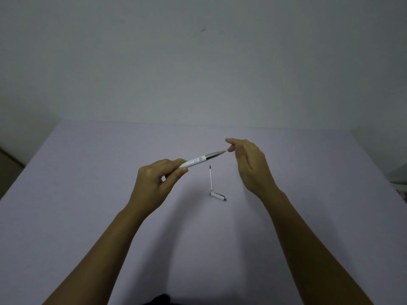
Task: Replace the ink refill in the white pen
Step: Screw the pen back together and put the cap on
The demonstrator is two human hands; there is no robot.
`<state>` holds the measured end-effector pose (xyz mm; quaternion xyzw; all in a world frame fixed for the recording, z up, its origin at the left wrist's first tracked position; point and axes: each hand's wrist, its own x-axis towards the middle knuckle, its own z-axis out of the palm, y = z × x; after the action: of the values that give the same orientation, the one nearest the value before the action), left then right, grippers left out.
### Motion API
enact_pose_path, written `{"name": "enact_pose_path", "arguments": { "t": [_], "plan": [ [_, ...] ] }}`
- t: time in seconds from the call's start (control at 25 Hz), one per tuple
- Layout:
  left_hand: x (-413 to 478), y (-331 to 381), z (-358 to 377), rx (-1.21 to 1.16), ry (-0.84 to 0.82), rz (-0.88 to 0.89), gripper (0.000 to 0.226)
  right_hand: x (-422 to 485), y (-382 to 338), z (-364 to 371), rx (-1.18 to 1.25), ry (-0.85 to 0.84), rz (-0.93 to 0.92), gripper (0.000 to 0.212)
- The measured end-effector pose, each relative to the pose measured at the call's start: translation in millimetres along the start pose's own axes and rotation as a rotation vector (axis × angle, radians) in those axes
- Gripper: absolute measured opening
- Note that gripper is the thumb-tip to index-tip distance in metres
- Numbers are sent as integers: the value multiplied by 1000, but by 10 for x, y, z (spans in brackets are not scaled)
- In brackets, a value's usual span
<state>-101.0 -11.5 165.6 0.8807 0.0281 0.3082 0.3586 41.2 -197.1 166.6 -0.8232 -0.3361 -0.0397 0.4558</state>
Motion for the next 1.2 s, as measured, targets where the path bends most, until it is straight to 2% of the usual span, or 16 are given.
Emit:
{"name": "enact_pose_path", "arguments": {
  "t": [0.08,0.16,0.28,0.36,0.56,0.64,0.76,0.96,1.04,1.2],
  "plan": [
    [8,-56,11,-27,11,-31,19,-17,301,164,-75,8,120,31],
    [19,-86,25,-30,12,-46,20,-102,640,375,-236,-109,247,26],
    [66,-166,89,-15,-8,-77,20,-307,1109,697,-335,-305,448,28],
    [85,-232,131,-13,-24,-97,20,-425,1281,854,-361,-343,511,33],
    [67,-402,180,-2,-51,-155,22,-581,1446,1129,-420,-367,476,34],
    [53,-457,195,9,-57,-174,21,-640,1479,1167,-363,-333,526,33],
    [32,-502,213,21,-64,-185,21,-669,1487,1150,-316,-268,447,26],
    [-34,-523,168,29,-78,-198,21,-430,1228,884,-7,-74,410,14],
    [-57,-520,126,39,-90,-192,19,-329,1058,713,58,-35,322,15],
    [-74,-448,86,48,-123,-160,21,-187,705,387,138,-61,135,22]
  ]
}}
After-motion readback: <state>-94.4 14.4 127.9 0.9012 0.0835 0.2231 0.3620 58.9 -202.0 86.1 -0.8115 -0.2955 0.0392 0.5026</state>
